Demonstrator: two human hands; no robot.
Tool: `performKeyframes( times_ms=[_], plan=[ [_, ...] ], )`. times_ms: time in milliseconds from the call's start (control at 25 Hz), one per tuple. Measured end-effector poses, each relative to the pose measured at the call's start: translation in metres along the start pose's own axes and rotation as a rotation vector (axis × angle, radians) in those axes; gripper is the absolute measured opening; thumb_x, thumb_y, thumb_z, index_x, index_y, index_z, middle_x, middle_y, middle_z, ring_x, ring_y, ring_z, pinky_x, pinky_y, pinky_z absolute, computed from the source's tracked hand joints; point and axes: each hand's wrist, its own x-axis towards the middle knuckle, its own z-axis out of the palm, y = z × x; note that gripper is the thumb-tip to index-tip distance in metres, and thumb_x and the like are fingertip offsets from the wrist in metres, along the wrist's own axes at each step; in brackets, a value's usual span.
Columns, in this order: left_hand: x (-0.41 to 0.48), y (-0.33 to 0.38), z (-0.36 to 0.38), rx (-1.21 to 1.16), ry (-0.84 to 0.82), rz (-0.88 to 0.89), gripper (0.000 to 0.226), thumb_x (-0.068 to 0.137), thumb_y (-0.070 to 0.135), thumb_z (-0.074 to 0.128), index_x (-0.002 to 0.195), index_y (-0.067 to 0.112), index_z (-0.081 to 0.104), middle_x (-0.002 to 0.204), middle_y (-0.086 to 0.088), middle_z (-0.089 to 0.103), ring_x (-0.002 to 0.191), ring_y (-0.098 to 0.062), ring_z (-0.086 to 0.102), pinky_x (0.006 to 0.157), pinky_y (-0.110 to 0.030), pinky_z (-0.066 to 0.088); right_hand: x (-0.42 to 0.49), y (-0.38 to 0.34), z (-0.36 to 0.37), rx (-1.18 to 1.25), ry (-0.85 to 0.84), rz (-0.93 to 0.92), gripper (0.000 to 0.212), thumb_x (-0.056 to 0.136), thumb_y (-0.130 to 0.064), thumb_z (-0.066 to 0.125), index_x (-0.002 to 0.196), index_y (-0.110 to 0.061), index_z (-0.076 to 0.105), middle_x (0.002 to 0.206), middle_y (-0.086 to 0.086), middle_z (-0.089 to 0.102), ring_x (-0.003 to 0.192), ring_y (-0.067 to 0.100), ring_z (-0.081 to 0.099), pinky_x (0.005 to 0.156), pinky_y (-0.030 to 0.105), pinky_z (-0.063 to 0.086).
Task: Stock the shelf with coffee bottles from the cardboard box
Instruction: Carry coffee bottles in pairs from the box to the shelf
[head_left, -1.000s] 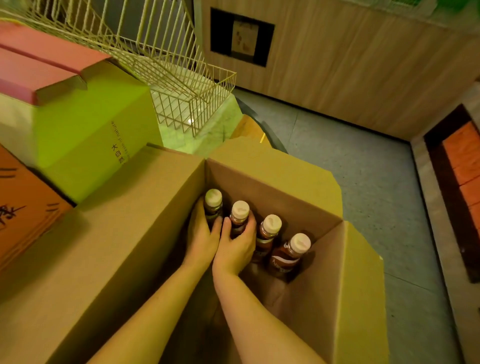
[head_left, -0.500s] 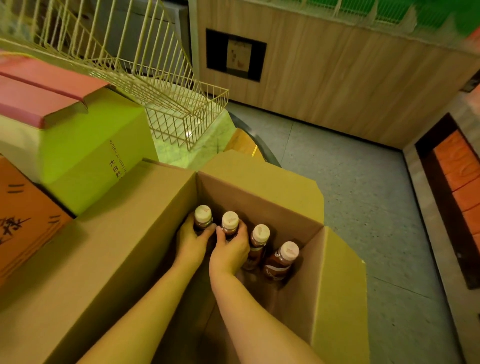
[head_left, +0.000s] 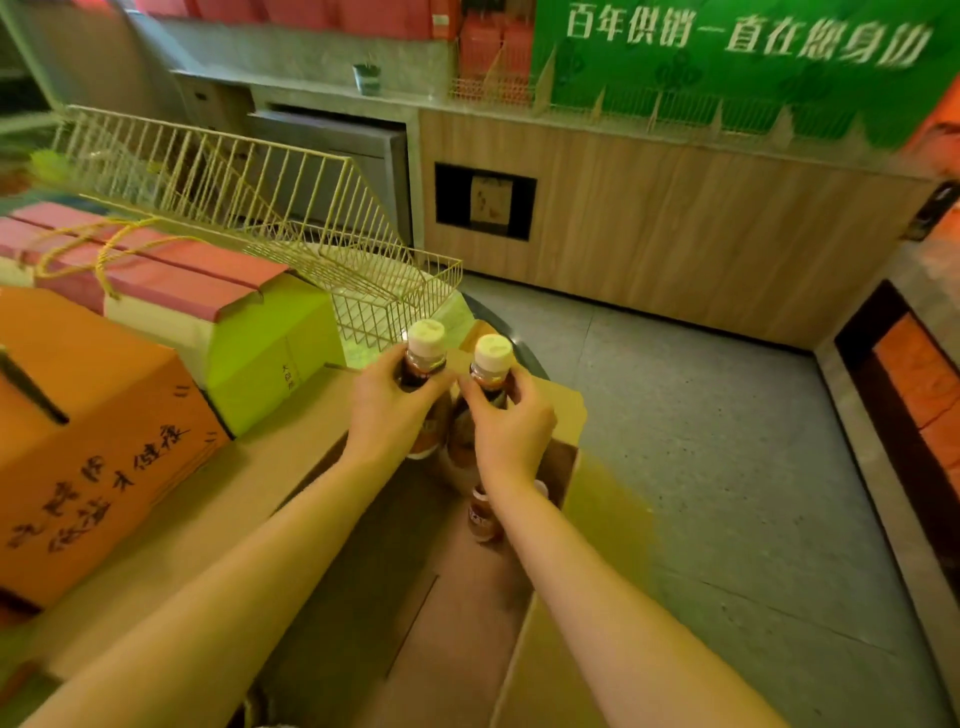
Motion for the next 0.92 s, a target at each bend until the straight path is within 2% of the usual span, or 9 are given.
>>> performKeyframes(
  times_ms=[80, 160, 280, 360, 560, 680, 760, 840, 920],
  plan=[
    [-0.001, 0.039, 0.005, 0.0, -0.034, 0.029, 0.017, 0.078, 0.021, 0.072, 0.083, 0.03, 0.058, 0.082, 0.014, 0.063, 0.08, 0.0, 0.059, 0.074, -0.019, 0.047, -0.006, -0.055, -0.048, 0.103, 0.033, -0.067, 0.03, 0.073, -0.053, 0.071, 0.092, -0.03, 0.067, 0.085, -0.014, 0.071, 0.08, 0.001, 0.065, 0.07, 0.022, 0.054],
    [-0.006, 0.082, 0.017, -0.003, -0.089, 0.082, 0.015, 0.078, 0.022, 0.071, 0.082, 0.029, 0.058, 0.082, 0.008, 0.065, 0.081, -0.004, 0.062, 0.078, -0.023, 0.048, -0.009, -0.096, -0.109, 0.177, 0.079, -0.115, 0.02, 0.075, -0.035, 0.075, 0.086, -0.02, 0.07, 0.08, -0.006, 0.07, 0.075, 0.005, 0.062, 0.066, 0.019, 0.048],
    [-0.019, 0.133, 0.048, -0.034, -0.168, 0.118, 0.012, 0.079, 0.025, 0.071, 0.088, 0.021, 0.063, 0.087, -0.002, 0.069, 0.086, -0.014, 0.066, 0.08, -0.029, 0.052, 0.004, -0.121, -0.195, 0.233, 0.076, -0.119, 0.01, 0.073, -0.029, 0.078, 0.076, -0.023, 0.07, 0.073, -0.004, 0.069, 0.069, 0.008, 0.062, 0.065, 0.025, 0.048],
    [-0.034, 0.17, 0.08, -0.083, -0.226, 0.141, 0.014, 0.079, 0.025, 0.071, 0.091, 0.019, 0.065, 0.09, -0.004, 0.07, 0.088, -0.016, 0.066, 0.082, -0.031, 0.051, 0.011, -0.126, -0.258, 0.212, 0.126, -0.125, 0.013, 0.07, -0.027, 0.08, 0.066, -0.028, 0.068, 0.069, -0.005, 0.069, 0.067, 0.01, 0.061, 0.066, 0.032, 0.049],
    [-0.105, 0.264, 0.194, -0.172, -0.419, 0.209, 0.01, 0.08, 0.026, 0.07, 0.086, 0.025, 0.061, 0.083, 0.005, 0.065, 0.078, -0.002, 0.06, 0.069, -0.019, 0.043, -0.014, -0.121, -0.432, 0.112, 0.293, -0.112, 0.019, 0.069, -0.025, 0.081, 0.059, -0.033, 0.066, 0.069, -0.011, 0.069, 0.074, 0.015, 0.067, 0.077, 0.04, 0.054],
    [-0.171, 0.323, 0.272, -0.231, -0.533, 0.262, 0.012, 0.081, 0.024, 0.069, 0.09, 0.022, 0.061, 0.088, 0.003, 0.066, 0.081, -0.008, 0.061, 0.075, -0.024, 0.044, -0.047, -0.11, -0.547, 0.07, 0.389, -0.14, 0.016, 0.071, -0.022, 0.08, 0.063, -0.032, 0.069, 0.072, -0.01, 0.07, 0.077, 0.015, 0.068, 0.078, 0.039, 0.054],
    [-0.225, 0.364, 0.326, -0.256, -0.625, 0.293, 0.011, 0.081, 0.024, 0.069, 0.089, 0.021, 0.063, 0.088, 0.001, 0.067, 0.083, -0.012, 0.063, 0.077, -0.028, 0.048, -0.079, -0.104, -0.63, 0.026, 0.464, -0.141, 0.01, 0.073, -0.021, 0.078, 0.082, -0.023, 0.073, 0.082, -0.003, 0.072, 0.076, 0.006, 0.066, 0.072, 0.023, 0.053],
    [-0.278, 0.4, 0.376, -0.294, -0.71, 0.313, 0.008, 0.079, 0.025, 0.071, 0.079, 0.024, 0.064, 0.084, 0.001, 0.069, 0.081, -0.012, 0.065, 0.078, -0.031, 0.051, -0.112, -0.097, -0.709, -0.05, 0.551, -0.15, 0.02, 0.074, -0.02, 0.078, 0.093, -0.014, 0.073, 0.084, 0.0, 0.071, 0.074, -0.001, 0.064, 0.064, 0.013, 0.05],
    [-0.332, 0.436, 0.425, -0.342, -0.802, 0.347, 0.008, 0.078, 0.024, 0.073, 0.078, 0.025, 0.065, 0.084, -0.001, 0.07, 0.083, -0.014, 0.066, 0.079, -0.033, 0.052, -0.146, -0.088, -0.785, -0.117, 0.661, -0.111, 0.022, 0.073, -0.024, 0.079, 0.093, -0.015, 0.074, 0.08, -0.003, 0.069, 0.075, 0.003, 0.064, 0.067, 0.017, 0.048]
  ],
)
